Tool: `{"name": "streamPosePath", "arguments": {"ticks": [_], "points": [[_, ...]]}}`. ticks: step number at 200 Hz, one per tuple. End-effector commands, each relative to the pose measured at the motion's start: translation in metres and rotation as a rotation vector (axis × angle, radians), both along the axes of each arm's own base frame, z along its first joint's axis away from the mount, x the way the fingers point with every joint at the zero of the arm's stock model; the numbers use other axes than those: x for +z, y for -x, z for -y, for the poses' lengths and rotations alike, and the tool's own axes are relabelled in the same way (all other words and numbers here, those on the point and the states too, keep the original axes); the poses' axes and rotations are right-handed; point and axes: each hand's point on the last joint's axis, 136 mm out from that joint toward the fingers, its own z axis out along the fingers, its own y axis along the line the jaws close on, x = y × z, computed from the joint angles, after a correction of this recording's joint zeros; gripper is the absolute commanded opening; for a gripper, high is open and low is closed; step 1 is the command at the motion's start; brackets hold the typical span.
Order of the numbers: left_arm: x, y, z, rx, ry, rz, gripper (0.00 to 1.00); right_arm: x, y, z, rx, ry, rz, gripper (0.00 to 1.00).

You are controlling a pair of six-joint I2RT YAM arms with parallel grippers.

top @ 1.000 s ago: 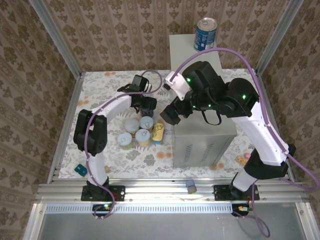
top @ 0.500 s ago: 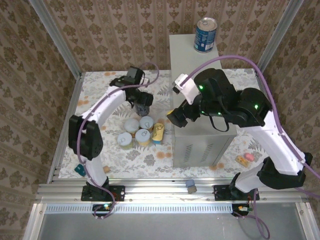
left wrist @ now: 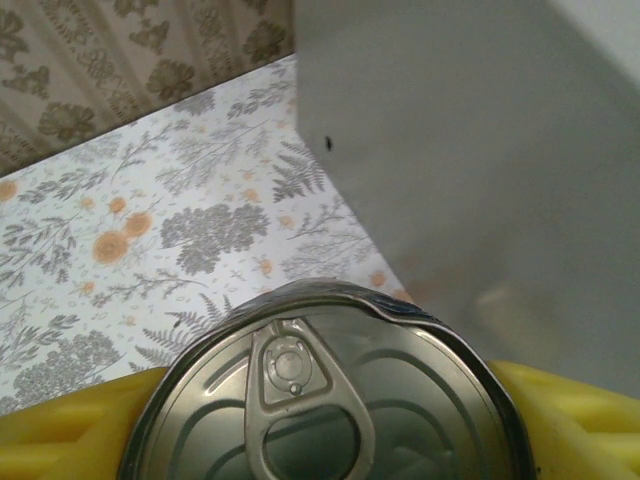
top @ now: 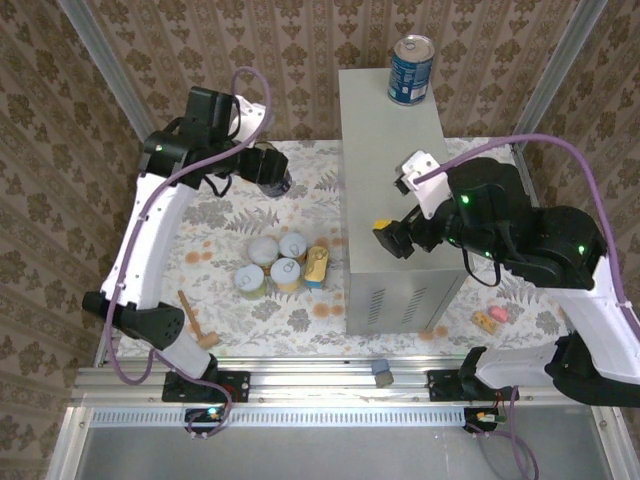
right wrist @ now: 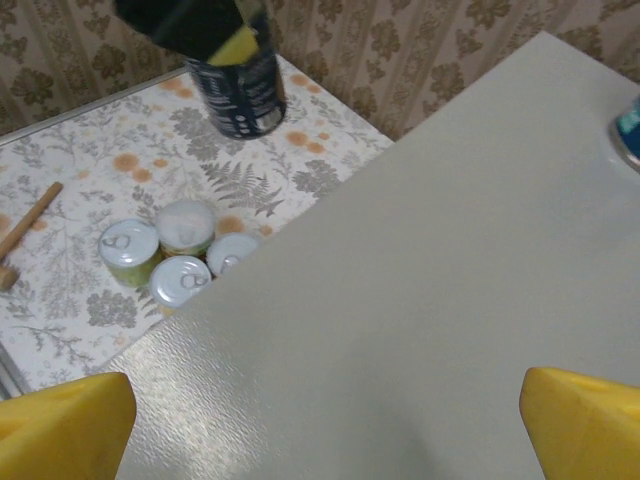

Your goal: Place and organize the canned foods onto the counter

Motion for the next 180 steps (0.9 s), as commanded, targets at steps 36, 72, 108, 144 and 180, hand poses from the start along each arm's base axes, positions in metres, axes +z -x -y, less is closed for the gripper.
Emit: {"name": "streamPosePath", "arguments": {"ticks": [36, 72, 108, 144, 180], "points": [[0.073, 0.060, 0.033, -0.224, 0.109, 0.128, 0.67, -0.009, 0.008, 0.029, -0.070, 0.032, 0.017, 1.00], [0.093, 0.081, 0.050, -0.304, 0.135, 0.164, 0.67, -0.018, 0.009, 0.035, -0.094, 0.037, 0.015, 1.00], [0.105, 0.093, 0.062, -0.353, 0.171, 0.179, 0.66, -0.023, 0.012, 0.043, -0.108, 0.047, 0.014, 1.00], [0.114, 0.105, 0.077, -0.404, 0.212, 0.187, 0.66, -0.029, 0.018, 0.050, -0.110, 0.044, 0.010, 1.00], [0.115, 0.111, 0.092, -0.445, 0.218, 0.198, 0.67, -0.030, 0.024, 0.058, -0.113, 0.044, 0.020, 1.00]]}}
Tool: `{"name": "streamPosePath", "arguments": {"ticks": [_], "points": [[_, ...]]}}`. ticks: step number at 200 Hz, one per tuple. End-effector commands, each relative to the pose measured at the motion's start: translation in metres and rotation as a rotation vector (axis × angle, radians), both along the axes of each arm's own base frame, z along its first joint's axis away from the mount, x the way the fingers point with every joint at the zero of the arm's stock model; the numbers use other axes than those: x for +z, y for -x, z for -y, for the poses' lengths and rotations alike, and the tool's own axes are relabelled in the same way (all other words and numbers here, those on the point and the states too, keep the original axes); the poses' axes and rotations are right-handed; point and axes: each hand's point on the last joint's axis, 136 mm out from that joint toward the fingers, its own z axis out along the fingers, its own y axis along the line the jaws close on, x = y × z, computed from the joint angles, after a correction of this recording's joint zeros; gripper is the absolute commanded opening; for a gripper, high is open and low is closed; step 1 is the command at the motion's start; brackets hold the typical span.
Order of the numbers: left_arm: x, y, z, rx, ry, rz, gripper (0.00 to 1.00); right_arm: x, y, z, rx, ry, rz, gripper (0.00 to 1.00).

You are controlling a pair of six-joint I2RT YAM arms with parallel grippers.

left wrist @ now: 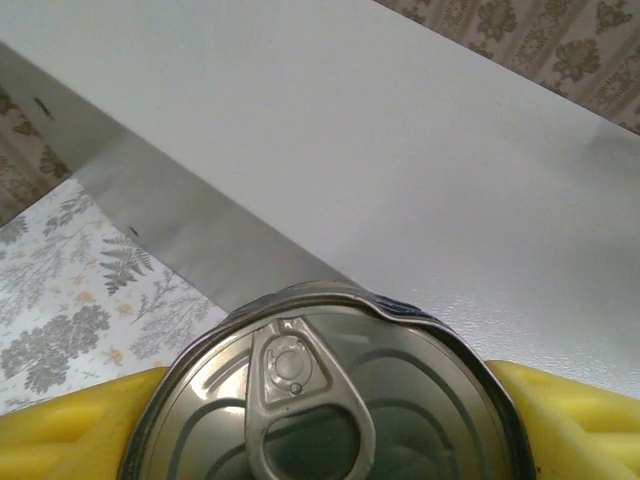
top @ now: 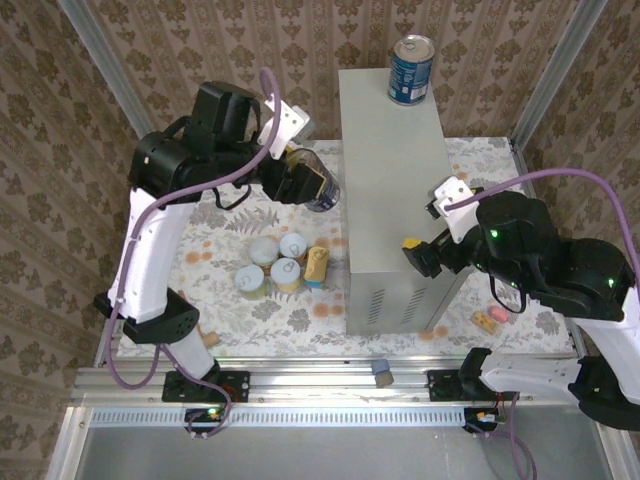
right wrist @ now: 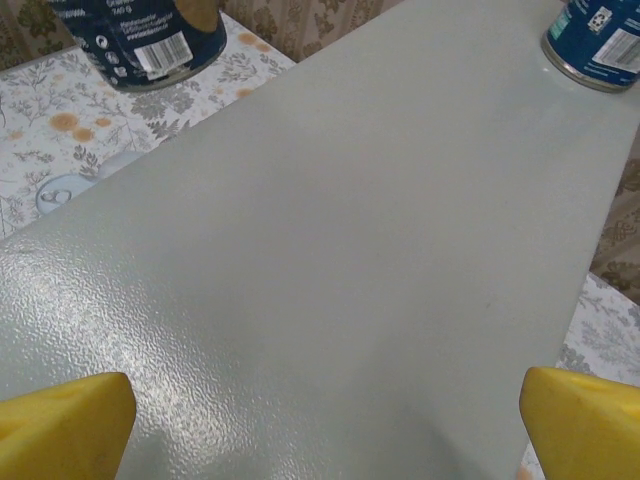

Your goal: Place and organize the canned foods onto the counter

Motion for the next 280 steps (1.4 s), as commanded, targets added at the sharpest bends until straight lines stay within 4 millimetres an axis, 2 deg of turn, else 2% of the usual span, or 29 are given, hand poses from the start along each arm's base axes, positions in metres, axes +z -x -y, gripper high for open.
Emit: {"name": "streamPosePath", "arguments": {"ticks": [1, 109, 165, 224, 280], "points": [[0.044, 0.009, 0.011, -0.050, 0.129, 0.114, 0.67, 0.000, 0.003, 0.010, -0.024, 0.011, 0.015, 1.00], [0.034, 0.009, 0.050, -0.130, 0.124, 0.107, 0.67, 0.003, 0.004, 0.018, -0.048, -0.006, 0.045, 1.00], [0.029, 0.004, 0.074, -0.159, 0.137, 0.108, 0.74, -0.002, 0.004, 0.019, -0.053, -0.003, 0.036, 1.00], [0.019, -0.014, 0.103, -0.177, 0.163, 0.095, 0.83, -0.002, 0.002, 0.020, -0.065, -0.007, 0.050, 1.00], [0.019, -0.020, 0.124, -0.226, 0.219, 0.086, 0.86, -0.003, 0.000, 0.024, -0.094, -0.021, 0.068, 1.00]]}}
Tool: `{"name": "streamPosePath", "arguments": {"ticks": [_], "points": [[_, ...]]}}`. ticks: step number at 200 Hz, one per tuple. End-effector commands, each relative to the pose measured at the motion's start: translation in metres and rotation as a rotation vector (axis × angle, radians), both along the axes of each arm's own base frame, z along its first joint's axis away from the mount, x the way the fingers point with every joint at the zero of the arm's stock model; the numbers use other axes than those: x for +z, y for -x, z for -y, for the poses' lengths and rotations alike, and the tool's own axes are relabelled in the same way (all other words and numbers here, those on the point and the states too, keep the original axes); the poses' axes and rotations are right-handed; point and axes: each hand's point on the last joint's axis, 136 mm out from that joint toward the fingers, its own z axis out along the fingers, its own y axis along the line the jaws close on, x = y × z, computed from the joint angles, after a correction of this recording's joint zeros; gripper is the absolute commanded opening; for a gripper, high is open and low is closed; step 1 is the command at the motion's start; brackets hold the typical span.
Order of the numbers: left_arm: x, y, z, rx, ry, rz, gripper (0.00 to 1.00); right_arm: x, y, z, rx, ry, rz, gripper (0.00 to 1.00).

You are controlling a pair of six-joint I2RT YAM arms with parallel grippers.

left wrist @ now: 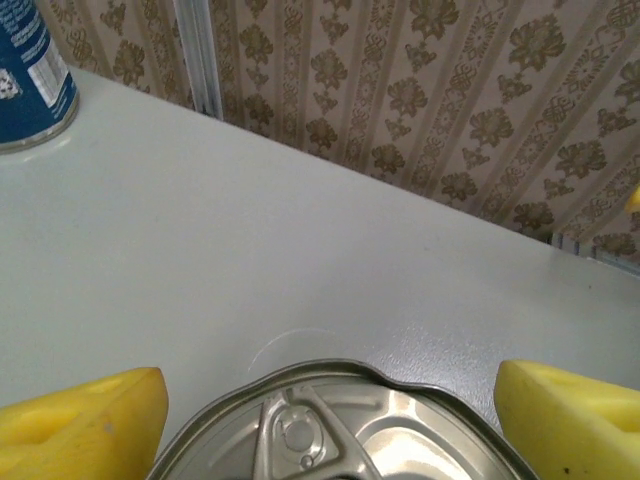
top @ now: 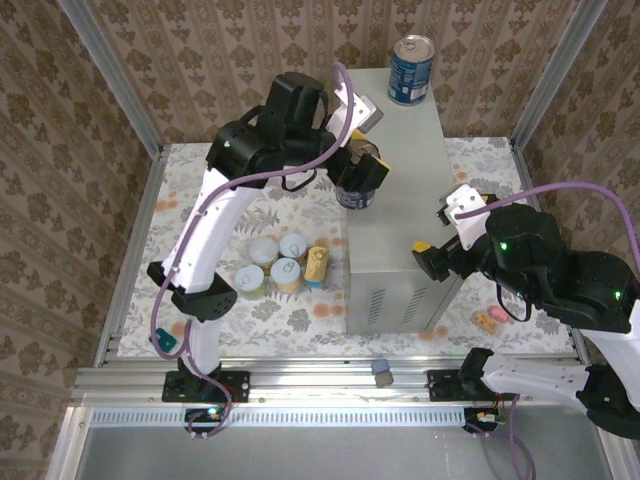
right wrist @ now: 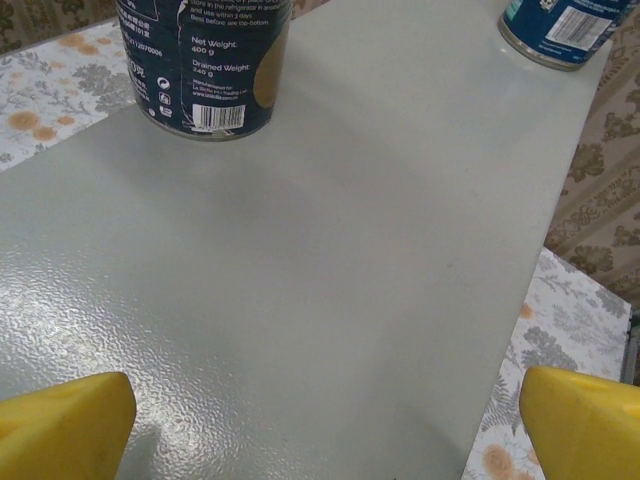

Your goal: Place and organize the canned foods onto the counter

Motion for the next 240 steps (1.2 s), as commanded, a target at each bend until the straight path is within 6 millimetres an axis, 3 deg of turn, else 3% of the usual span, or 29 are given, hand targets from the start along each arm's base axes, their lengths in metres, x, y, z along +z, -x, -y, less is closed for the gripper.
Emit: {"name": "streamPosePath", "arguments": {"ticks": [1, 65, 121, 149, 181, 205, 240], "points": [[0.019, 0.003, 0.012, -0.044, 0.085, 0.017, 0.87, 0.006, -0.002, 0.006, -0.038, -0.028, 0.035, 1.00], [0.035, -0.004, 0.028, -0.064, 0.171, 0.047, 1.00, 0.007, -0.001, 0.012, -0.063, -0.059, 0.051, 1.00], [0.061, 0.001, -0.017, 0.039, 0.156, 0.176, 1.00, 0.011, -0.006, -0.002, -0.032, -0.085, 0.070, 1.00], [0.050, 0.008, -0.038, 0.061, 0.117, 0.190, 1.00, 0.015, -0.006, -0.003, -0.027, -0.102, 0.076, 1.00], [0.033, 0.022, -0.047, 0.028, 0.098, 0.191, 1.00, 0.014, -0.004, -0.012, 0.021, -0.118, 0.075, 1.00], [0.023, 0.028, -0.044, -0.002, 0.098, 0.175, 1.00, 0.016, -0.006, -0.015, 0.024, -0.123, 0.077, 1.00], [0.011, 0.018, -0.031, 0.007, 0.113, 0.132, 1.00, 0.017, -0.007, -0.019, 0.026, -0.136, 0.076, 1.00]]}}
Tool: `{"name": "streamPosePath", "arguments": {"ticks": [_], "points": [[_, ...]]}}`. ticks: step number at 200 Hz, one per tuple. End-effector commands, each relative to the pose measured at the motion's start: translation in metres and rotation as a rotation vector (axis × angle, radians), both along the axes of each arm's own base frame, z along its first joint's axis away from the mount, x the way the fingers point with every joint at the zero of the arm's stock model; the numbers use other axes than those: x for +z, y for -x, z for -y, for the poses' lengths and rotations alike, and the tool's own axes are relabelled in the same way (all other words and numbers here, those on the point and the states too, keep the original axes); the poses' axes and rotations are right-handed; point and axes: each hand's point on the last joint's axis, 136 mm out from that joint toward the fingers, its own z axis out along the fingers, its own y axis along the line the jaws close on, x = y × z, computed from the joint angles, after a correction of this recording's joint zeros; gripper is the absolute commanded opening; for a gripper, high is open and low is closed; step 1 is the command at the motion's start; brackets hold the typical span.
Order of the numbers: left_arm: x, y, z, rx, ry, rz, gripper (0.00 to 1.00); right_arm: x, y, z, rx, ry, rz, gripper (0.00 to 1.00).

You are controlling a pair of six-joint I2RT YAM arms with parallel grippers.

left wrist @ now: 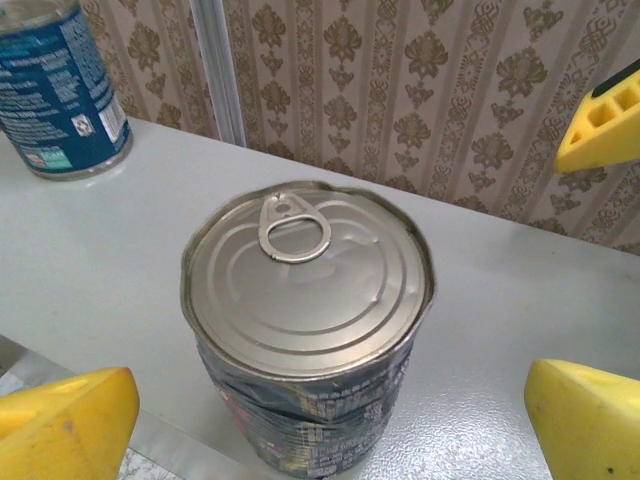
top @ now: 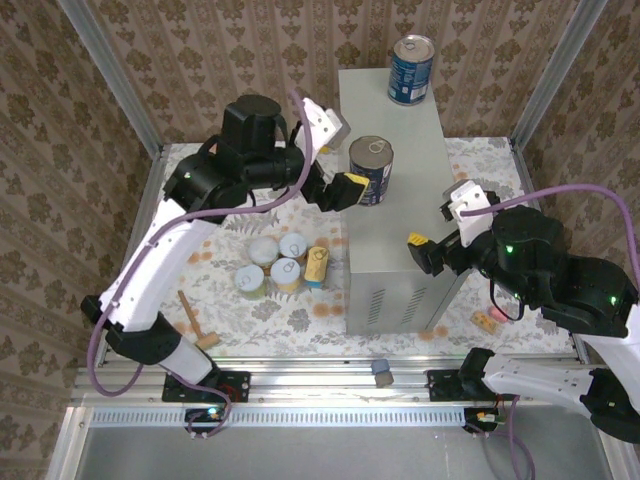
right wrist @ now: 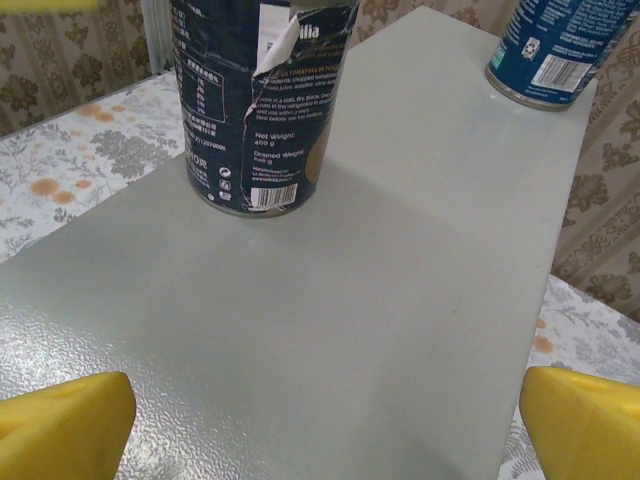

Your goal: Place and organize the canned foods onto the counter

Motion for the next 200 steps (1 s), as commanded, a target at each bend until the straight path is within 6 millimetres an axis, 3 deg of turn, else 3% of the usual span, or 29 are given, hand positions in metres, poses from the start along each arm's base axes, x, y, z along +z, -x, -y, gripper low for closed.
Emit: {"name": "streamPosePath", "arguments": {"ticks": [1, 60, 125, 200], "points": [[0.000, -0.007, 0.013, -0.015, 0.039, 0.007, 1.00, 0.006, -0.001, -0.008, 0.026, -0.029, 0.015, 1.00], [-0.005, -0.021, 0.037, 0.007, 0.094, 0.004, 0.97, 0.001, 0.004, -0.002, 0.019, -0.031, 0.002, 1.00], [-0.009, -0.053, 0.052, 0.072, 0.099, 0.047, 0.78, -0.005, 0.005, 0.005, -0.001, -0.038, 0.009, 1.00], [-0.006, -0.126, 0.065, 0.201, 0.081, 0.148, 0.65, -0.008, 0.013, 0.017, -0.019, -0.064, 0.015, 1.00]]}}
